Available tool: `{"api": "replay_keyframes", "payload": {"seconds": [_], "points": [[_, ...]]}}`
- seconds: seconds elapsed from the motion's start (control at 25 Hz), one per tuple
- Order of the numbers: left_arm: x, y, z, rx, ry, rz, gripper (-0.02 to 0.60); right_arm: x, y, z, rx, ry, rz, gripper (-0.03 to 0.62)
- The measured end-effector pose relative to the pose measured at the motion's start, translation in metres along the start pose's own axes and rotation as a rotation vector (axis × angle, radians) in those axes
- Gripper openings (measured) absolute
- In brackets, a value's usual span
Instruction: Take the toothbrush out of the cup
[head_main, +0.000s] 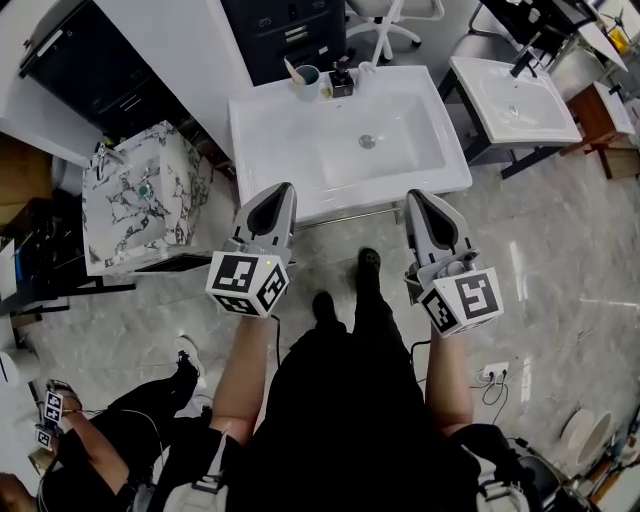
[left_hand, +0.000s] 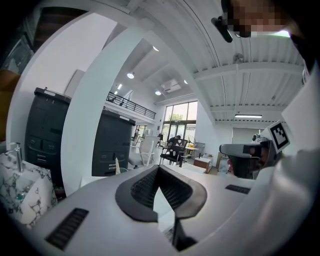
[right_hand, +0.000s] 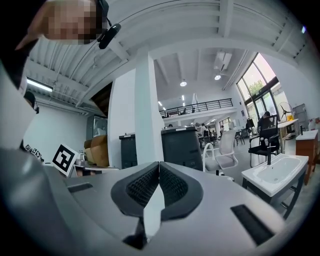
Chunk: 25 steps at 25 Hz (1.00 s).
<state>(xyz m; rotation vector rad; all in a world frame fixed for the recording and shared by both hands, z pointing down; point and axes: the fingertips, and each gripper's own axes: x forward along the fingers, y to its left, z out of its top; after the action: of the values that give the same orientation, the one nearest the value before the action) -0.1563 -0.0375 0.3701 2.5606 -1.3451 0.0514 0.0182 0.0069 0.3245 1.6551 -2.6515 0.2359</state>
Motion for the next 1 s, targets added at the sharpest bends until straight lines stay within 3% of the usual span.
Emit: {"api": "replay_keyframes", "payload": {"seconds": [0.56, 1.0], "points": [[0.088, 0.030, 0.043, 0.034, -0.035, 0.154, 0.014, 0.095, -0.080, 0.035, 0.001, -0.036, 0.159, 0.031], [0.137, 0.029, 0.040, 0.029, -0.034, 0.305, 0.014, 0.152, -0.124, 0.031, 0.017, -0.011, 0.348, 0.031]]}}
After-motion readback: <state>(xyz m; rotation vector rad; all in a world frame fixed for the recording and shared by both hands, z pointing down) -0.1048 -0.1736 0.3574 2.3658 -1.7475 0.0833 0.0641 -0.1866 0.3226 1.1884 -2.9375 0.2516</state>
